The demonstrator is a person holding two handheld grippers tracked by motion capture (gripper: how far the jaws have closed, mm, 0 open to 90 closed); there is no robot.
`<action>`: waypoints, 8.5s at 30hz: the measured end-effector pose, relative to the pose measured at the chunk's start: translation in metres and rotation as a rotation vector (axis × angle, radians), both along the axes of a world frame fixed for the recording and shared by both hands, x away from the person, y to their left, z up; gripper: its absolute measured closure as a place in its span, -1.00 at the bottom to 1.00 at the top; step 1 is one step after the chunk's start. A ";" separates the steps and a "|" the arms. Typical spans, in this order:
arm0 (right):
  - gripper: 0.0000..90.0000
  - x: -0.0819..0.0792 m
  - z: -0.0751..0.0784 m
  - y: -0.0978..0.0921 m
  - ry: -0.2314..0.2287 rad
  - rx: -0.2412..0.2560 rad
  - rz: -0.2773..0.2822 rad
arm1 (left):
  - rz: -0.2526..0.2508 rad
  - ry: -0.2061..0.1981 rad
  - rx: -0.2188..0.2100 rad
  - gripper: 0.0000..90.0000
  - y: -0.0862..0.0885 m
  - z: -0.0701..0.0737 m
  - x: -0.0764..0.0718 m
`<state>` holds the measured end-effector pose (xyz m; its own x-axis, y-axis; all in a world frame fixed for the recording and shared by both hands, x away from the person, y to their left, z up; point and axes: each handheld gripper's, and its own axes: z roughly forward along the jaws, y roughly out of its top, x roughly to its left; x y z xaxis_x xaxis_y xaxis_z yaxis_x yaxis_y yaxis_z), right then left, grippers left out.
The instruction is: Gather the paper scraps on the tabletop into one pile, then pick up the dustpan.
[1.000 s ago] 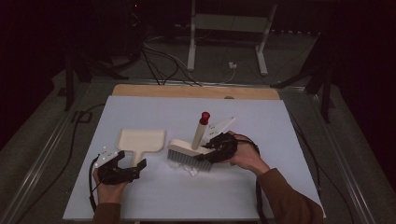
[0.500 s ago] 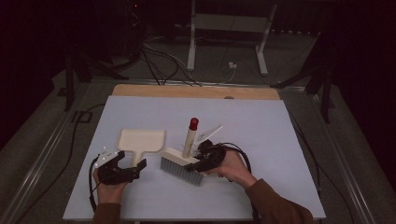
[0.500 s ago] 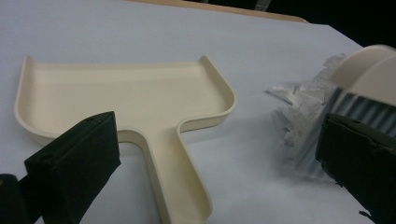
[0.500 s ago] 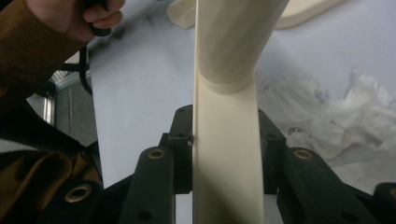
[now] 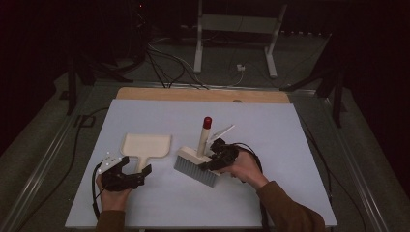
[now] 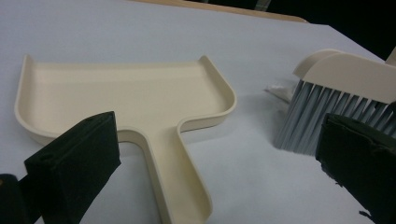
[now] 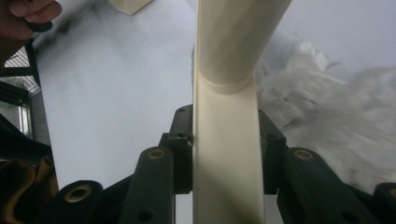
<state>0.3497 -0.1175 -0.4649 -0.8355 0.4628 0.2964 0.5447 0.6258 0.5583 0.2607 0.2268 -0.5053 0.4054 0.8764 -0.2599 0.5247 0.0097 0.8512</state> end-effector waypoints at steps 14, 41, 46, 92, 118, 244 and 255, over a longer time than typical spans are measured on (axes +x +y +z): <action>0.50 0.022 0.002 -0.033 -0.191 -0.039 0.084 | -0.001 0.002 0.002 -0.99 -0.001 -0.001 0.000; 0.51 0.009 0.034 -0.064 -0.316 0.255 0.137 | 0.001 0.005 0.001 -0.99 -0.001 -0.001 0.000; 0.51 0.012 0.039 -0.087 -0.335 0.277 0.043 | 0.001 0.005 0.001 -0.99 -0.002 -0.001 0.000; 0.32 0.026 0.003 -0.144 -0.302 0.000 -0.408 | 0.006 0.006 0.004 -0.99 -0.002 -0.001 -0.001; 0.49 0.041 0.012 -0.128 -0.240 -0.067 -0.425 | 0.056 0.011 0.026 -0.99 0.003 0.000 -0.001; 0.50 0.035 0.014 -0.131 -0.218 -0.041 -0.452 | -0.174 0.186 0.446 0.48 0.002 0.039 0.038; 0.50 0.037 0.020 -0.129 -0.251 -0.048 -0.486 | -0.266 0.175 0.462 0.48 -0.001 0.041 0.038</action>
<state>0.3862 -0.2468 -0.4451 -0.5644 0.8212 0.0843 0.6313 0.3636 0.6850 0.2983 0.2254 -0.4645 0.6135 0.7885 0.0432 0.5922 -0.4955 0.6355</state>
